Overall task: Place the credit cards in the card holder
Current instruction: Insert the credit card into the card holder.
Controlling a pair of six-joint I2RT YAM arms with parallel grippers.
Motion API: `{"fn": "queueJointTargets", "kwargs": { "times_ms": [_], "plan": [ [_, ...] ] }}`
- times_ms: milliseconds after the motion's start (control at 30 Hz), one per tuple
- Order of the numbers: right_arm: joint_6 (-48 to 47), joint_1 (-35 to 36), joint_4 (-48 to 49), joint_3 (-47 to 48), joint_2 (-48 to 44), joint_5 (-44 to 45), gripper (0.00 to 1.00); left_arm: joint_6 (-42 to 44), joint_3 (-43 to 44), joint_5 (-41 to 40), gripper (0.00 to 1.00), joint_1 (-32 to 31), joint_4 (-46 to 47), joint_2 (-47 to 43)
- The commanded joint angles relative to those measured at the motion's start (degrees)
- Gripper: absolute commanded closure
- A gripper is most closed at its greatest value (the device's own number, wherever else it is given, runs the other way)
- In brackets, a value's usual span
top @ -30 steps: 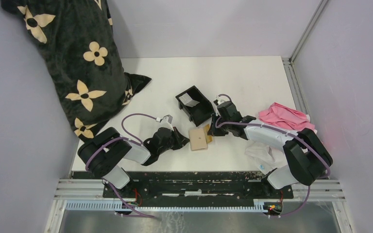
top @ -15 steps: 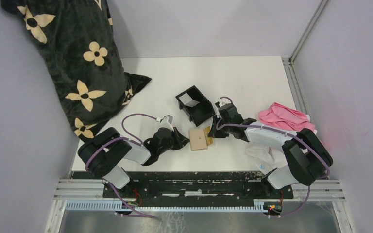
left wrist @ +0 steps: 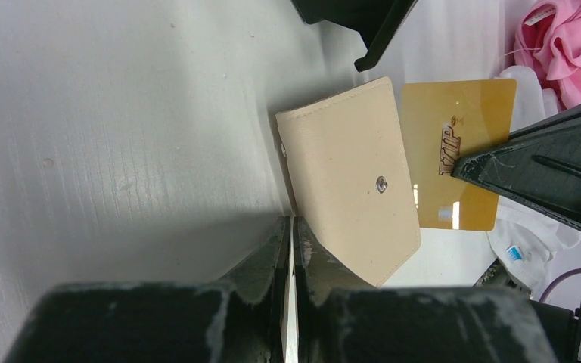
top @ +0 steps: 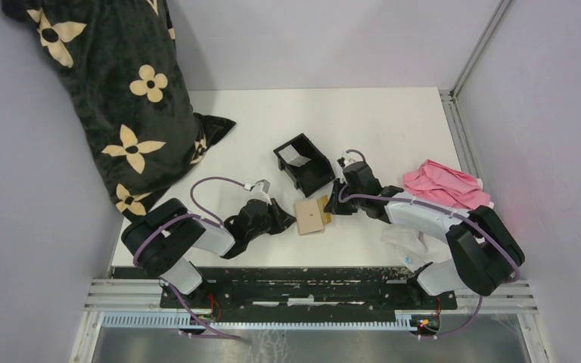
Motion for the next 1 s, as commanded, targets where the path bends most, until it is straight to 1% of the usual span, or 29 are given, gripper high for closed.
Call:
{"fn": "queueJointTargets", "kwargs": {
  "times_ms": [0, 667, 967],
  "plan": [
    [0.79, -0.17, 1.76, -0.17, -1.55, -0.57, 0.99, 2.35, 0.38, -0.53, 0.89, -0.59, 0.82, 0.52],
    [2.05, -0.19, 4.34, -1.95, -1.01, -1.39, 0.99, 2.21, 0.52, -0.71, 0.9, -1.1, 0.9, 0.77],
    [1.78, -0.17, 3.23, -1.47, -2.28, -1.37, 0.99, 2.21, 0.43, -0.8, 0.91, -1.2, 0.9, 0.64]
  ]
}}
